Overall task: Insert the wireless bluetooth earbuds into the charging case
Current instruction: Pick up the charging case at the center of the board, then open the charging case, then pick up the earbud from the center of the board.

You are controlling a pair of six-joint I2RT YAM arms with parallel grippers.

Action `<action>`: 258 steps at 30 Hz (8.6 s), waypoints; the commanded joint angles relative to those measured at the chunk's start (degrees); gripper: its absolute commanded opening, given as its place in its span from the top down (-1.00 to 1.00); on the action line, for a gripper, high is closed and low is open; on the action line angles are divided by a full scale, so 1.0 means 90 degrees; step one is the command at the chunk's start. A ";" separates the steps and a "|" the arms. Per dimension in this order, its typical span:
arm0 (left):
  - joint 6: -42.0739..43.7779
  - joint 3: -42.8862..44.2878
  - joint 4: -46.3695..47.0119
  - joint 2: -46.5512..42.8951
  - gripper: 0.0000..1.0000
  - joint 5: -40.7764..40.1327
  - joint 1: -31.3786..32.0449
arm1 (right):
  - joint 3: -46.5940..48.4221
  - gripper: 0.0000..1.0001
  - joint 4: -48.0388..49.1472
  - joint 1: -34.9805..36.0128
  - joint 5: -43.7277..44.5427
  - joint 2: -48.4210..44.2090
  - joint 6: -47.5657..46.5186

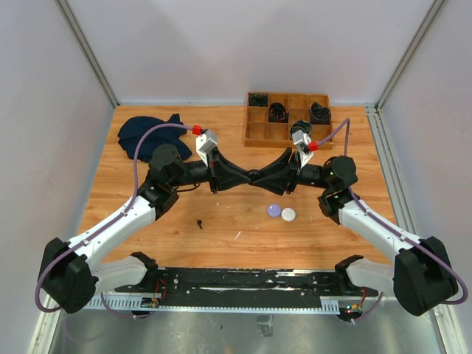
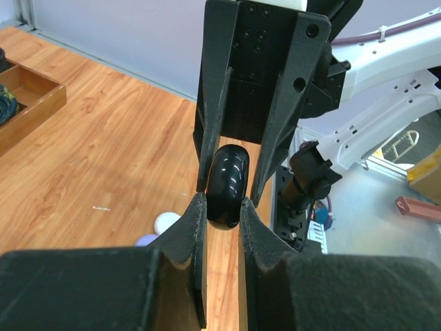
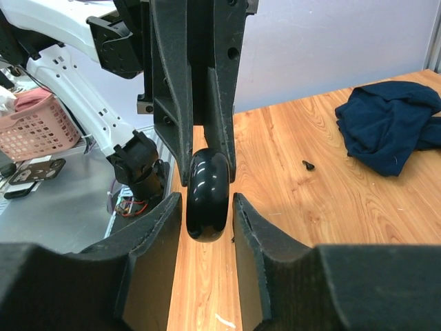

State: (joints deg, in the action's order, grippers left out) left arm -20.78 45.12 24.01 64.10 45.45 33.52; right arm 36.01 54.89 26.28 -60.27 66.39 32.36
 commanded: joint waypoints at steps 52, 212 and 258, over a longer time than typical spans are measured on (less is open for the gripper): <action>0.0752 0.0474 -0.1256 -0.0268 -0.49 -0.0904 0.0202 | 0.0370 0.84 -0.0991 0.0619 -0.0002 -0.0237 -0.1164; 0.0527 0.0494 -0.1903 -0.1211 -0.59 -0.2433 0.0182 | 0.0130 0.81 -0.1698 0.0900 0.0529 -0.0526 -0.2224; -0.2833 -0.0412 -0.6857 0.0899 -0.26 -0.6551 0.0367 | -0.1936 0.82 0.0627 0.1500 0.1739 -0.0204 -0.3683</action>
State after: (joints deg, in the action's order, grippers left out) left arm -45.52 40.01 -37.01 69.21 -10.61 35.81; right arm 19.33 56.12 38.22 -45.36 64.20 0.49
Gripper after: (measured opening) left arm 0.639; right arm 0.259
